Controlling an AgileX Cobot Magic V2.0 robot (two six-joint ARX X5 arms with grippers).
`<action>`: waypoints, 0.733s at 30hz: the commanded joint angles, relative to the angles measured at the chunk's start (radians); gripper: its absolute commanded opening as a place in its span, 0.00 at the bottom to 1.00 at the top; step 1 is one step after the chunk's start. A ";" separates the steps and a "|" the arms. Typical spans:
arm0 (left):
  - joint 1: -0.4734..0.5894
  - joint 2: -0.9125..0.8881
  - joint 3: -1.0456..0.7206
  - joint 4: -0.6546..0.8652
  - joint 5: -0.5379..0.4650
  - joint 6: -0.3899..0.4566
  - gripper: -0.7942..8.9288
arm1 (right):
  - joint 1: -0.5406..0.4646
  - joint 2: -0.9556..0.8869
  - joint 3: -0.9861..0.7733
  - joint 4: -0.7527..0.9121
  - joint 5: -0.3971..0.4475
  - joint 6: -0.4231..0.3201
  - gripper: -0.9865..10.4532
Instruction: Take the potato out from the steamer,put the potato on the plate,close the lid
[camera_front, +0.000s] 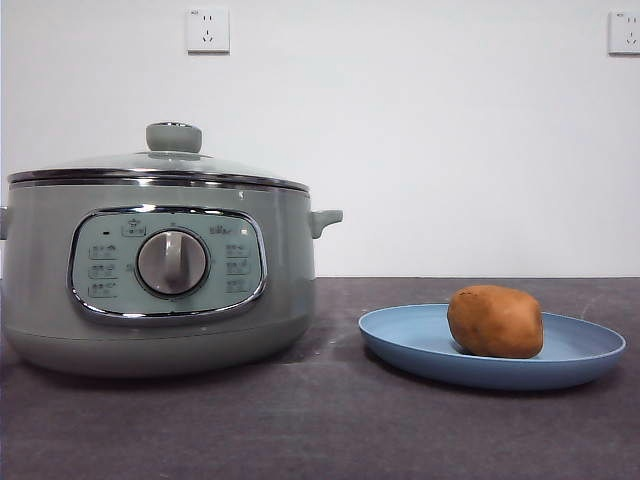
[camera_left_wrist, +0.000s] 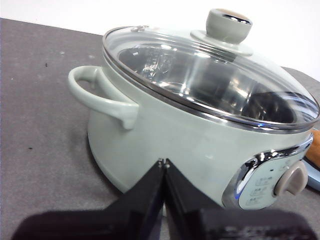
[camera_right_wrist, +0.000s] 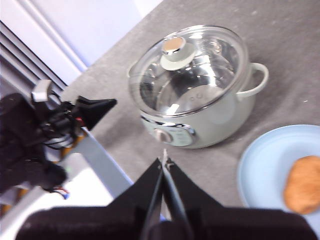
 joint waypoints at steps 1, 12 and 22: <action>0.003 -0.003 -0.014 0.003 -0.001 -0.002 0.08 | -0.001 -0.004 -0.002 -0.006 0.120 -0.083 0.09; 0.003 -0.003 -0.014 0.003 -0.002 -0.002 0.08 | -0.220 -0.277 -0.357 0.197 0.323 -0.086 0.09; 0.003 -0.003 -0.014 0.003 -0.001 -0.002 0.08 | -0.348 -0.587 -0.900 0.706 0.314 -0.096 0.09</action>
